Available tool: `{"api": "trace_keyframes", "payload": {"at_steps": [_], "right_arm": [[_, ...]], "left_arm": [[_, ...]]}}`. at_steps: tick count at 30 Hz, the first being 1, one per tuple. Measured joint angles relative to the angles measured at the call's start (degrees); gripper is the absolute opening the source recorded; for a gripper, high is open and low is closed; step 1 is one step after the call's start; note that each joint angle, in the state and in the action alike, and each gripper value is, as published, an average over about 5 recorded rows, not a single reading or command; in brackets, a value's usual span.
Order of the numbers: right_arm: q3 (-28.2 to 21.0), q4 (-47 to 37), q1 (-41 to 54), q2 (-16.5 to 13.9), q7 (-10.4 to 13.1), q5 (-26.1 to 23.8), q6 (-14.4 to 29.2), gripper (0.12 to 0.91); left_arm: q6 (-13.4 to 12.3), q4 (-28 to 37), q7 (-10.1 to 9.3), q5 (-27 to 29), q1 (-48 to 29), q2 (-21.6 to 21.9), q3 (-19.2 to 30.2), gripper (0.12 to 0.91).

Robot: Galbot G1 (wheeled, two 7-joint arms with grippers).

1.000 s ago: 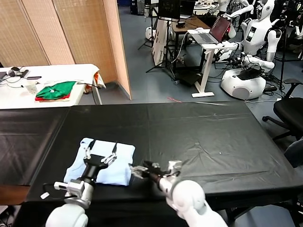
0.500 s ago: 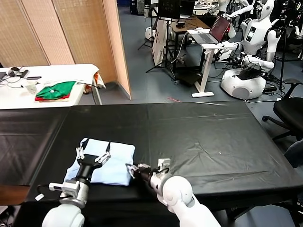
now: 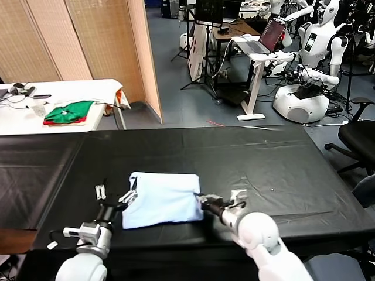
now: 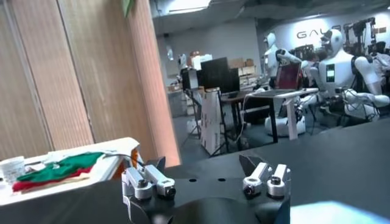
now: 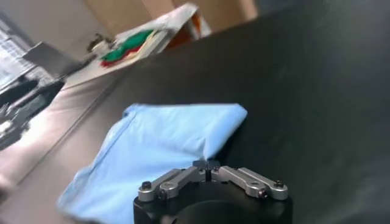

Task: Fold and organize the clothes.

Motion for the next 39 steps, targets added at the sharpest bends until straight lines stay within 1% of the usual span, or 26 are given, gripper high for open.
{"api": "trace_keyframes", "payload": {"at_steps": [2, 5, 6, 7, 8, 10, 11, 13, 17, 19, 21, 24, 28, 34, 39], "right_arm": [[1.3, 1.2, -0.9, -1.6, 0.2, -0.2, 0.0, 0.273], [3.1, 3.4, -3.0, -3.6, 1.2, -0.6, 0.0, 0.493], [3.7, 4.1, -3.7, -4.1, 1.4, -0.6, 0.0, 0.55], [4.3, 4.8, -4.5, -4.6, 1.6, -0.6, 0.0, 0.626], [4.9, 5.5, -5.3, -5.0, 1.7, -0.7, 0.0, 0.682], [6.3, 6.9, -6.8, -5.5, 1.6, -1.0, 0.0, 0.79], [7.0, 7.6, -7.6, -5.7, 1.5, -1.5, 0.0, 0.832], [8.6, 9.1, -9.3, -5.9, 1.3, -2.8, 0.0, 0.881], [11.5, 11.5, -13.4, -6.4, 0.7, -7.5, 0.4, 0.905], [12.0, 12.2, -15.8, -6.7, 0.9, -10.7, 2.9, 0.906], [12.2, 12.7, -18.5, -6.7, 1.5, -14.1, 7.9, 0.907], [12.4, 13.7, -22.6, -6.4, 2.4, -18.6, 17.0, 0.907], [12.8, 14.8, -27.6, -5.8, 3.9, -23.0, 27.0, 0.907], [13.6, 16.2, -33.9, -4.6, 6.5, -29.1, 38.1, 0.907], [14.0, 17.3, -39.5, -3.2, 10.0, -34.6, 45.6, 0.907]], "left_arm": [[0.8, -0.2, -0.27, -2.3, 0.1, -0.2, 0.3, 0.907], [2.4, -0.8, -0.92, -5.5, 0.2, -0.1, 0.7, 0.907], [2.6, -1.0, -1.07, -6.1, 0.3, 0.0, 0.8, 0.907], [2.4, -1.2, -1.07, -6.7, 0.4, 0.2, 0.8, 0.907], [2.1, -1.3, -0.93, -7.3, 0.5, 0.4, 0.8, 0.907], [1.5, -1.3, -0.53, -8.3, 0.9, 0.8, 0.5, 0.907], [1.3, -1.4, -0.36, -8.8, 1.1, 1.0, 0.3, 0.907], [1.4, -1.6, -0.64, -9.5, 1.7, 1.3, 0.0, 0.907], [3.0, -2.9, -2.52, -10.2, 3.5, 2.1, -0.5, 0.907], [3.7, -3.9, -2.88, -10.2, 4.9, 2.7, -0.9, 0.907], [3.9, -4.9, -3.06, -10.5, 6.5, 3.2, -1.4, 0.907], [4.1, -6.1, -3.2, -10.8, 9.0, 3.5, -1.9, 0.907], [4.5, -6.9, -2.91, -10.7, 11.5, 3.2, -2.2, 0.907], [4.9, -7.3, -1.94, -10.5, 13.8, 2.8, -2.9, 0.907], [6.2, -8.6, -1.87, -10.2, 15.9, 2.7, -3.8, 0.907]]}}
